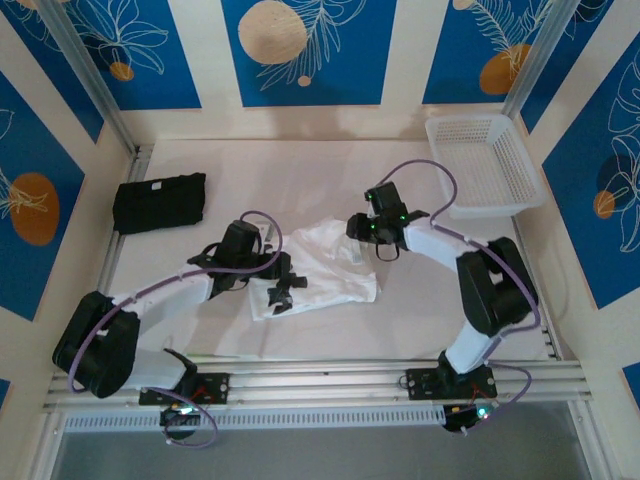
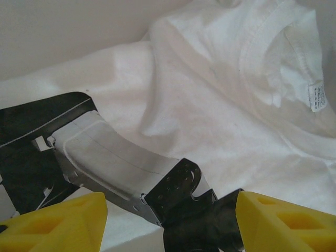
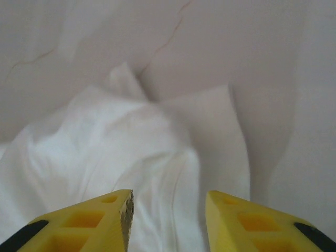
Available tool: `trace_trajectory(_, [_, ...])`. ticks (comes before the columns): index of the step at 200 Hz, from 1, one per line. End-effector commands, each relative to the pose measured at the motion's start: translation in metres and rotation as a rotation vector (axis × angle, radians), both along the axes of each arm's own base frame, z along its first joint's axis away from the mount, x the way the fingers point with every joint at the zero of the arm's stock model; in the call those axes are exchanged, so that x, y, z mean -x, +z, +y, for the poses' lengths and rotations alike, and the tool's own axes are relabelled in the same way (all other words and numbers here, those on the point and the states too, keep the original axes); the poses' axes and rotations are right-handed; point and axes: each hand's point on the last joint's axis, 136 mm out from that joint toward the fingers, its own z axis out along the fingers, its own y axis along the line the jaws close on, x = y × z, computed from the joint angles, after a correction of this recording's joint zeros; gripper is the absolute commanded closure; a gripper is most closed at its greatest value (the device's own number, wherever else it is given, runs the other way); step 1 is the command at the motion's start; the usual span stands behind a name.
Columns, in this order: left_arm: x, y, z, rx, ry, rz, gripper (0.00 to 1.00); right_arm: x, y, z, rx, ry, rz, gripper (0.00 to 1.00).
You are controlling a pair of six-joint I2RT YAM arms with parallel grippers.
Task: Fold the inside-out t-shirt
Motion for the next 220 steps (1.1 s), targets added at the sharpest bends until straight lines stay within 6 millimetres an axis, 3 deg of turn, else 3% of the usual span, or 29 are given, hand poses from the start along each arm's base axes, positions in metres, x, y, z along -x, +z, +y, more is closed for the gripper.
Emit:
trace_trajectory(1, [0.002, 0.006, 0.008, -0.018, 0.004, -0.017, 0.34, -0.015, -0.012, 0.004, -0.019, 0.017, 0.035, 0.62])
trace_trajectory(54, [0.004, 0.005, 0.012, -0.038, 0.006, -0.021, 0.33, -0.036, -0.015, 0.010, -0.059, 0.036, 0.041, 0.93])
trace_trajectory(87, [0.005, -0.001, 0.011, -0.035, 0.005, -0.006, 0.33, -0.041, -0.014, -0.001, -0.035, 0.027, 0.029, 1.00])
trace_trajectory(114, [0.005, -0.005, 0.011, -0.036, 0.002, -0.001, 0.33, -0.049, -0.029, -0.012, 0.027, 0.008, 0.064, 1.00])
trace_trajectory(135, [0.004, -0.004, 0.011, -0.039, 0.005, -0.004, 0.33, -0.051, -0.040, -0.021, 0.099, -0.012, 0.101, 0.95])
trace_trajectory(177, [-0.009, 0.006, 0.012, -0.047, 0.036, -0.047, 0.27, -0.051, -0.039, -0.026, 0.145, -0.006, 0.136, 0.77])
trace_trajectory(196, [-0.020, 0.014, 0.011, -0.040, 0.052, -0.073, 0.24, -0.049, -0.022, -0.028, 0.157, -0.002, 0.108, 0.67])
trace_trajectory(220, [-0.038, 0.017, 0.009, -0.027, 0.065, -0.071, 0.20, -0.037, 0.017, -0.034, 0.173, 0.007, 0.021, 0.59])
